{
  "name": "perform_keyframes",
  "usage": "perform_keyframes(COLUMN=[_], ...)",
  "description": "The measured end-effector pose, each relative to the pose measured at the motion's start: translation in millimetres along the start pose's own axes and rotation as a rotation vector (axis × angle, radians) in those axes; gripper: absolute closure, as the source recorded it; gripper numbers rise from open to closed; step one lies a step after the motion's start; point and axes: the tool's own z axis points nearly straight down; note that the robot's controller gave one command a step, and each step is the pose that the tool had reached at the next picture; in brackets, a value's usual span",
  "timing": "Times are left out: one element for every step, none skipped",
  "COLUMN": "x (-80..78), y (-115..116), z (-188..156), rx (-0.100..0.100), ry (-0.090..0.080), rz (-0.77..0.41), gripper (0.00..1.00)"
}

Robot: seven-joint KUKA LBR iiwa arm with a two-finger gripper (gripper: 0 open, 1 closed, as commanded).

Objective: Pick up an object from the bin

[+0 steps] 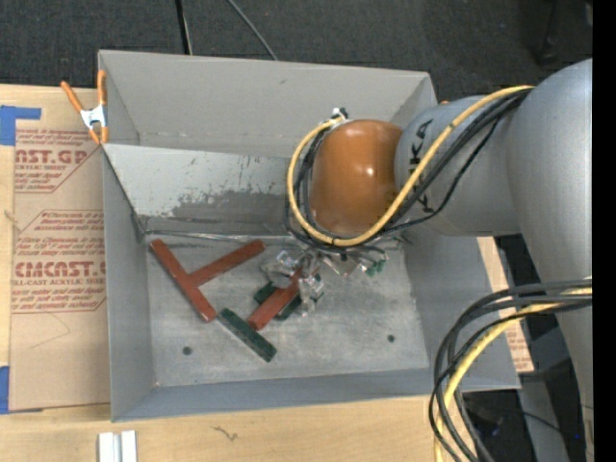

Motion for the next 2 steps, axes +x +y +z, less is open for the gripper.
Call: perform_keyframes(x=[-3.0,-4.4], y=[-1,-1], z=[-99,-121], rx=[0.002,-0.002], ry=[0.001,0.005], rz=[0.001,0.002], gripper=[1.0,1.0])
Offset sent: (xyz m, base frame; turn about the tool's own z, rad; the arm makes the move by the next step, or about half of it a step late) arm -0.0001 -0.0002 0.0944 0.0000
